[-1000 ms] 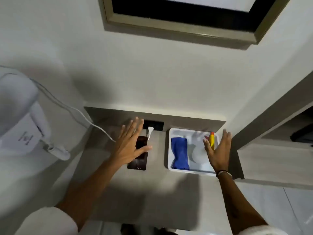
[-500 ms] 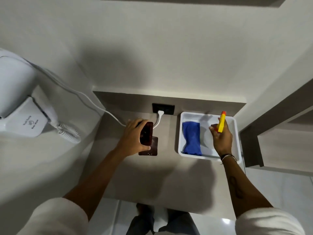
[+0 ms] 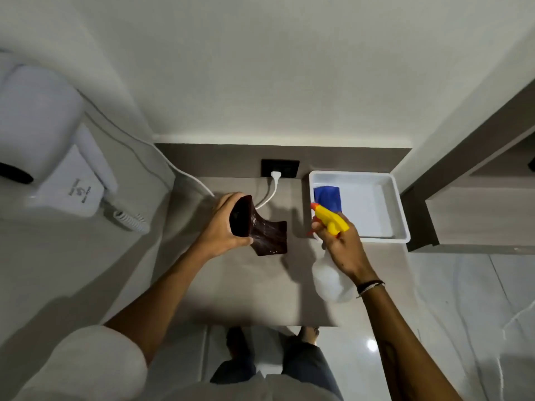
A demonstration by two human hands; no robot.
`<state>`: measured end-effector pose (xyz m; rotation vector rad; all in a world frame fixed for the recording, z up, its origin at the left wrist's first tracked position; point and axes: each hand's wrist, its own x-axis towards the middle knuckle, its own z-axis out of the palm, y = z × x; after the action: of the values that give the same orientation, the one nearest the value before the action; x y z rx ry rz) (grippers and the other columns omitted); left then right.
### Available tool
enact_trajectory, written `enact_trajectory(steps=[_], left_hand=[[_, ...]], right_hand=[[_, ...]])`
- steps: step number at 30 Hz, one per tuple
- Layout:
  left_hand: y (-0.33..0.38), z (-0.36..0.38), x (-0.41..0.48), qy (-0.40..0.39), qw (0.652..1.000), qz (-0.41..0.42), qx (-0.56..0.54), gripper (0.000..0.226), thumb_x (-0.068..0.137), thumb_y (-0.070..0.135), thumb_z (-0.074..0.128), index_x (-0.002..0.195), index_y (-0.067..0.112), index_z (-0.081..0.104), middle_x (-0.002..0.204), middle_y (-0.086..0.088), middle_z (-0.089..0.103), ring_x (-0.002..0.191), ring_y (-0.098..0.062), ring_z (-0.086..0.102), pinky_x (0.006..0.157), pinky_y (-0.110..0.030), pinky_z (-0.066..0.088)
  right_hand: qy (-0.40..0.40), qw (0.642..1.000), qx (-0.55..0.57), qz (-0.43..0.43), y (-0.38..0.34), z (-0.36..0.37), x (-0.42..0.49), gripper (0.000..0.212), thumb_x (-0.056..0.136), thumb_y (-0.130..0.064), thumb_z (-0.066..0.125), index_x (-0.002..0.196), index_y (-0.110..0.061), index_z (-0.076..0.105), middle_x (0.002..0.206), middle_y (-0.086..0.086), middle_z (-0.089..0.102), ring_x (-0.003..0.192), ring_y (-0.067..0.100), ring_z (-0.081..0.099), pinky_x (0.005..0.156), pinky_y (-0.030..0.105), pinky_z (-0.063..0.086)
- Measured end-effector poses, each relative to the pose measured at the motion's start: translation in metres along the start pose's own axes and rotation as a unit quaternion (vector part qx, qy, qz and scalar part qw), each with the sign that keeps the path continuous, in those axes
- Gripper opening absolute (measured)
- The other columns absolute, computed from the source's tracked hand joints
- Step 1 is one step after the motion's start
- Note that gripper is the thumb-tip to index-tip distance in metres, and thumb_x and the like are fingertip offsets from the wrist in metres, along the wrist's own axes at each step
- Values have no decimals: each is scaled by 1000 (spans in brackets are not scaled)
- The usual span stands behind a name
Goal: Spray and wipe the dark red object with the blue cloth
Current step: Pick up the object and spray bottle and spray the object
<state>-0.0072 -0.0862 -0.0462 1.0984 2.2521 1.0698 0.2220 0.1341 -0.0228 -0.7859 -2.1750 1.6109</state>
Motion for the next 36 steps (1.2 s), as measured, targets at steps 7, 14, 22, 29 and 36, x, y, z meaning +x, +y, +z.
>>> enact_trajectory(steps=[7, 14, 22, 29, 36], left_hand=[[-2, -7, -6, -2, 1000, -1, -15, 108, 55, 36, 91, 152, 25, 45, 146, 13, 43, 143, -19, 46, 122, -44, 42], [-4, -8, -4, 2, 1000, -4, -6, 110, 54, 40, 90, 153, 22, 46, 147, 8, 43, 142, -23, 47, 119, -49, 44], [-12, -14, -9, 43, 997, -47, 40, 111, 49, 49, 99, 145, 21, 50, 137, 3, 52, 127, -21, 54, 107, -42, 50], [-10, -14, -15, 96, 969, -212, -81, 96, 44, 65, 95, 126, 28, 62, 124, 2, 70, 115, -22, 68, 101, -42, 57], [-6, -9, -21, 36, 918, -339, -203, 55, 69, 65, 86, 118, 47, 70, 138, -4, 69, 125, -28, 67, 110, -56, 54]], right_hand=[[-179, 982, -33, 52, -10, 49, -8, 46, 109, -19, 65, 154, -27, 61, 96, 1, 80, 50, 18, 68, 59, 39, 63], [-177, 980, -91, 18, -16, 57, 9, 37, 105, -41, 68, 140, -30, 70, 86, -2, 79, 42, 11, 60, 48, 26, 51], [-145, 956, -231, 104, 2, 36, 7, 30, 105, -37, 67, 109, -7, 72, 91, 15, 77, 76, 34, 71, 81, 50, 62], [-152, 973, -141, 98, 7, 26, 5, 38, 108, -35, 66, 138, -13, 69, 79, 14, 78, 39, 12, 57, 57, 32, 55], [-167, 979, -97, 61, 6, 31, 5, 28, 107, -36, 68, 129, -19, 73, 89, 11, 81, 43, 9, 63, 57, 32, 55]])
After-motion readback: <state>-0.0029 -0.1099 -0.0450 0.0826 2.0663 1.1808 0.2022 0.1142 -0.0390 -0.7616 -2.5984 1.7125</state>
